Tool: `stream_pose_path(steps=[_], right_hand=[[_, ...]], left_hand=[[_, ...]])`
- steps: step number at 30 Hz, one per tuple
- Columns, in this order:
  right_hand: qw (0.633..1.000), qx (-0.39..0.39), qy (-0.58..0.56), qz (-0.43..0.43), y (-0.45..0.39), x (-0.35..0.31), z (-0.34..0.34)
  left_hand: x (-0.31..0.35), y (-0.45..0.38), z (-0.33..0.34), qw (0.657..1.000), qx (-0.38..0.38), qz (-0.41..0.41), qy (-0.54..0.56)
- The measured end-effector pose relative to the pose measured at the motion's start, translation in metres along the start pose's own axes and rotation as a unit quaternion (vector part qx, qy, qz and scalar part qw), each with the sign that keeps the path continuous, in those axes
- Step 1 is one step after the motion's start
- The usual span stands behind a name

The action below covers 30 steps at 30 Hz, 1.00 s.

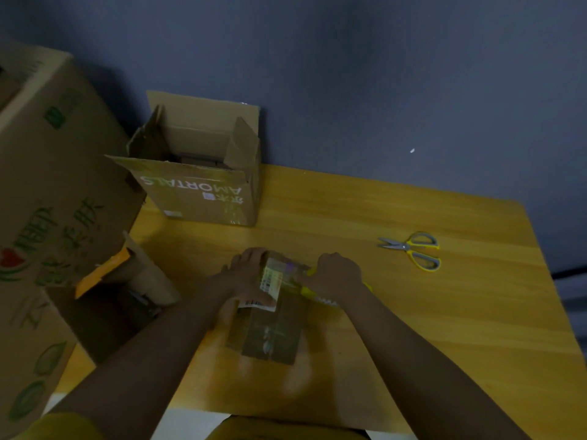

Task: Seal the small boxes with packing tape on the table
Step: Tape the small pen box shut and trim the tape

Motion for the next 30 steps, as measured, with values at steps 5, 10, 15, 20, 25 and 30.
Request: stream_pose_path(steps=[5,10,15,20,25,30], right_hand=[[0.994,-0.054,-0.074,-0.063,0.001,0.02,-0.005],[0.929,0.008,-0.31,-0.203,0.008,0.042,-0.005],[0.94,0.065,-0.27,-0.2,0.007,0.035,-0.007],[0.94,0.069,-0.271,-0.193,0.014,0.042,-0.008],[0.882,0.063,-0.422,-0.2,0.015,0.057,-0.001],[0.884,0.078,-0.405,-0.22,0.013,0.05,0.004]], left_hand=[[-0.008,0.001,-0.006,0.999,-0.004,-0.013,-0.048],[-0.032,-0.007,-0.004,0.998,-0.004,-0.025,-0.062],[-0.022,-0.018,0.008,0.996,0.001,-0.004,-0.092],[0.009,-0.017,0.006,0.96,0.045,0.078,-0.266],[0.028,-0.015,0.01,0.939,0.049,0.042,-0.337],[0.035,-0.015,0.018,0.933,0.075,-0.003,-0.353]])
Point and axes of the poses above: each hand's wrist, its own y-axis away from the middle knuckle, its own z-axis out of the palm, x = y × z, the point moved 3 cm from there along -y, towards the middle knuckle, and after that the axes turned 15 degrees about -x, right-handed, at the moved point
